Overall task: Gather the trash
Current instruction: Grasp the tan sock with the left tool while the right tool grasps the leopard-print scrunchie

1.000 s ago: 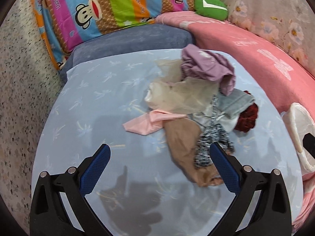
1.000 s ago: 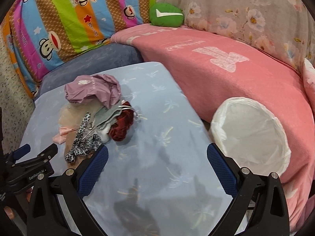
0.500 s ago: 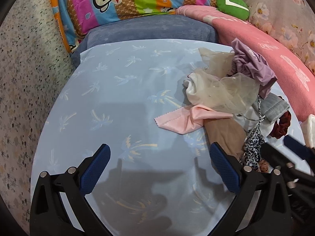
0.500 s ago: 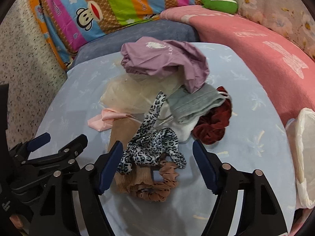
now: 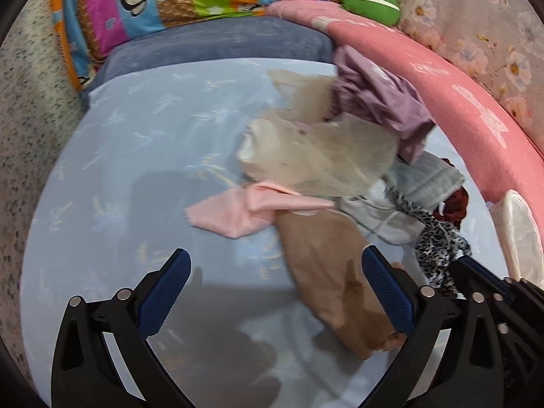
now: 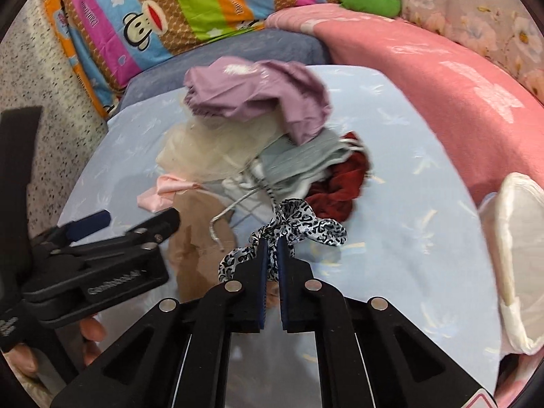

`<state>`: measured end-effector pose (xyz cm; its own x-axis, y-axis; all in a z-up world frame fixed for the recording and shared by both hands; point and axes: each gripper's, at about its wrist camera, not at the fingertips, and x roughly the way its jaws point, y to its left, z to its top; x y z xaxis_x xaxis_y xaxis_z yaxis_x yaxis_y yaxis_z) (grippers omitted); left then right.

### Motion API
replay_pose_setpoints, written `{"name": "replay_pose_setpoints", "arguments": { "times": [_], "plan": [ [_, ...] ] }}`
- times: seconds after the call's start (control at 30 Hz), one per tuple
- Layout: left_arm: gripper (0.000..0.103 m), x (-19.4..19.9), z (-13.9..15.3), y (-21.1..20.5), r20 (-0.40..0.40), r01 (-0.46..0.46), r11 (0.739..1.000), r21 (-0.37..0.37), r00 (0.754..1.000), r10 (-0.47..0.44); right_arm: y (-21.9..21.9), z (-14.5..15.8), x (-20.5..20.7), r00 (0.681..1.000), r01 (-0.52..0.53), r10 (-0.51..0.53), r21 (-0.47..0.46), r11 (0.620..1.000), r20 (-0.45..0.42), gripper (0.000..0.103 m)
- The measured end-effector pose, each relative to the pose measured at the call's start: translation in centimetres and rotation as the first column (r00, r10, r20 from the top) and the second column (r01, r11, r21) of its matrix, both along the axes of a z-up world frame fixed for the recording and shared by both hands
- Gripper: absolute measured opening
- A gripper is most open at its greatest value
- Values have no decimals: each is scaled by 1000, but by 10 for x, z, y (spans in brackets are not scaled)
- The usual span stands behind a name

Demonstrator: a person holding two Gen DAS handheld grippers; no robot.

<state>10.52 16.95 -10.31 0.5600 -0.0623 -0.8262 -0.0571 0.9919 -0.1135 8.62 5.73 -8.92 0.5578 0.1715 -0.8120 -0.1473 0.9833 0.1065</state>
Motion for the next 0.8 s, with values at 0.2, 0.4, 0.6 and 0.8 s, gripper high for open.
{"name": "replay_pose_setpoints", "arguments": {
  "times": [0.2, 0.4, 0.6, 0.8],
  "plan": [
    [75, 13, -20, -15, -59, 16, 1000, -13, 998, -17, -31, 17, -9, 998, 62, -62, 9, 998, 24, 5],
    [39, 4, -15, -15, -68, 37, 997, -71, 997, -42, -49, 25, -14, 995, 97, -98, 23, 995, 30, 5],
    [38, -23, -2, -15, -36, 92, 993, -69, 995, -95, -58, 31, -25, 992, 113, -115, 45, 993, 47, 5],
    [38, -41, -11, -18, -70, 109, 991, -75, 991, -114, -63, 36, -33, 991, 116, -119, 58, 992, 56, 5]
  ]
}}
